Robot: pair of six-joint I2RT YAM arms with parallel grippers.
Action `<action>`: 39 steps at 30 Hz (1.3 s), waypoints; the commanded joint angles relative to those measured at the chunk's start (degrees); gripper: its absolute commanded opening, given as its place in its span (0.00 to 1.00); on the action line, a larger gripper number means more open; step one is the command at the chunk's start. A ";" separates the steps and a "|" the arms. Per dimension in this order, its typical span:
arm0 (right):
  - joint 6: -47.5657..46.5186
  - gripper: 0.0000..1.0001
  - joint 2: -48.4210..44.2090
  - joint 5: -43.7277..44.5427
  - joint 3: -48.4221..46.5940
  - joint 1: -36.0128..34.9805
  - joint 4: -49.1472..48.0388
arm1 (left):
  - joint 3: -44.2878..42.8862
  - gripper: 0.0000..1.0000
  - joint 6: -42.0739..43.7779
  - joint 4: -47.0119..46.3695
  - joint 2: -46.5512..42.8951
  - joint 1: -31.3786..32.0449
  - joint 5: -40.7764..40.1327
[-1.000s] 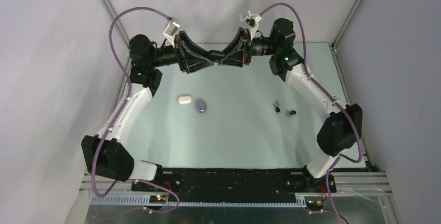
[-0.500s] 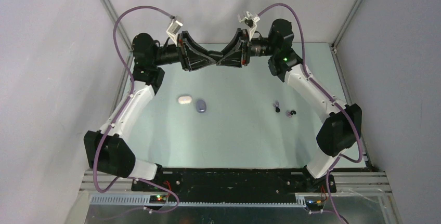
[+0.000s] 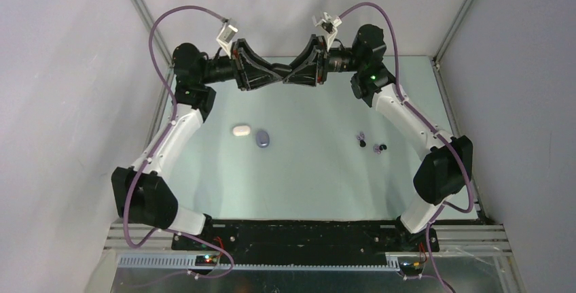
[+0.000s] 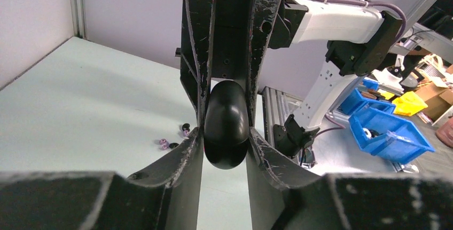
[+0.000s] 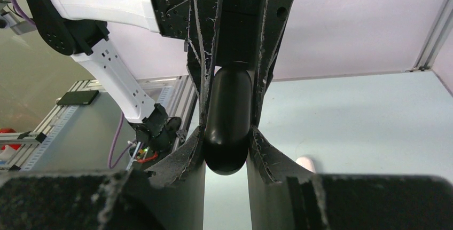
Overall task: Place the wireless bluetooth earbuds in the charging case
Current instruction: Pick up the charging case at the center of the board, then open the charging case.
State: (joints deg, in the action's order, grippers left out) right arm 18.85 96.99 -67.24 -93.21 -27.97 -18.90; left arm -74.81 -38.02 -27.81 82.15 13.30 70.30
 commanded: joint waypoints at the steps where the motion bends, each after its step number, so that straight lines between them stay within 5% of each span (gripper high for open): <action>1: 0.55 0.00 -0.53 3.68 -0.46 -0.56 -4.81 | -2.42 0.35 -2.94 -3.14 0.31 0.86 2.71; 10: -2.05 0.05 0.20 5.37 -0.89 -2.62 -2.58 | -3.42 0.11 -3.40 -3.95 0.86 0.87 1.93; 12: -2.48 0.14 0.34 5.42 -1.14 -2.59 -1.57 | -3.42 0.06 -3.36 -4.13 0.85 0.86 1.94; 16: -3.82 0.55 -0.05 3.92 -1.18 -1.25 1.95 | -3.08 0.00 -1.10 -3.31 0.55 0.77 2.77; 22: -2.43 0.97 -0.66 3.78 -3.43 1.50 9.50 | -1.47 0.00 15.79 12.89 -1.03 0.83 2.65; 26: -3.72 0.99 -0.28 2.33 -4.95 1.41 12.77 | -2.32 0.00 29.77 25.55 -1.63 1.02 0.74; 32: -20.21 0.99 -1.85 2.45 -6.51 -0.87 27.51 | -6.36 0.00 55.34 48.58 -1.96 1.12 -3.05; 36: -37.38 0.75 -4.05 10.74 -6.31 -2.00 40.93 | -6.76 0.00 63.06 55.05 -2.96 1.12 -4.73; 39: -43.31 0.55 -5.75 14.95 -2.58 -2.06 40.72 | -6.89 0.00 66.04 57.99 -3.51 1.18 -5.17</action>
State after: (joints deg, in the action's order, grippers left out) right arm -9.89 96.14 -59.16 -97.21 -29.85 14.87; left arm -79.35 16.88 22.11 81.62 14.13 66.50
